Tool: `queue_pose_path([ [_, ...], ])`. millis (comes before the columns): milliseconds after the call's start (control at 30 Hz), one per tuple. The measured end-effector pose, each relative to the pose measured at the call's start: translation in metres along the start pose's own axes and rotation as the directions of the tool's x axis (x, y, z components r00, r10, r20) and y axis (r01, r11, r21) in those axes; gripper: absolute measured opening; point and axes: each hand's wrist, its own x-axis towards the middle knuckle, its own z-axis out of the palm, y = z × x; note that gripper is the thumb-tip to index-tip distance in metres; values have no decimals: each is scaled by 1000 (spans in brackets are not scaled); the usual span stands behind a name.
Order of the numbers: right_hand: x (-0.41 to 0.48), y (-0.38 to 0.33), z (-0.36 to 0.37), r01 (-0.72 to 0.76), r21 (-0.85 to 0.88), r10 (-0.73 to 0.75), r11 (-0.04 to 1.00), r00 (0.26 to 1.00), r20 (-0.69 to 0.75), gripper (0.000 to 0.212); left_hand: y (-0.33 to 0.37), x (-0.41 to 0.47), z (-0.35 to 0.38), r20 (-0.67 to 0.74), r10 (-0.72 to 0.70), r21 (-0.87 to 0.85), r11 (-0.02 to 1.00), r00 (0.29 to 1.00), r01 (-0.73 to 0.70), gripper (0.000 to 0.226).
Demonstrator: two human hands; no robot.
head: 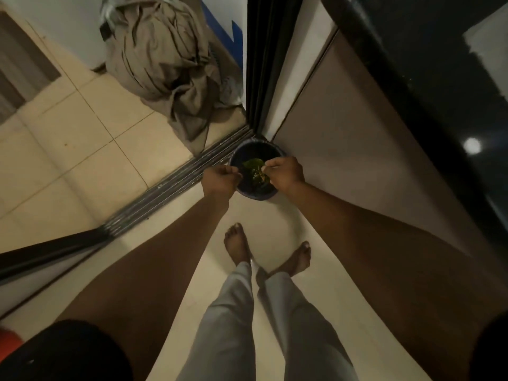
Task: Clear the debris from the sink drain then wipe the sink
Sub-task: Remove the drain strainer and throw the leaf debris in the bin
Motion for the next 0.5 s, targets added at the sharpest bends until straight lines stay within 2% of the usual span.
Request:
queue_pose_path([
  [233,-14,4,-9,84,9,-83,996,994,-72,21,5,-18,-9,27,79,-14,997,997,-78,12],
  [400,-59,-4,-24,155,107,-138,982,980,-146,20,30,-64,-12,55,191,-31,981,980,-189,7],
  [500,-100,-15,-44,212,190,-175,959,966,-193,19,53,-101,-20,44,275,-4,961,960,-275,12],
])
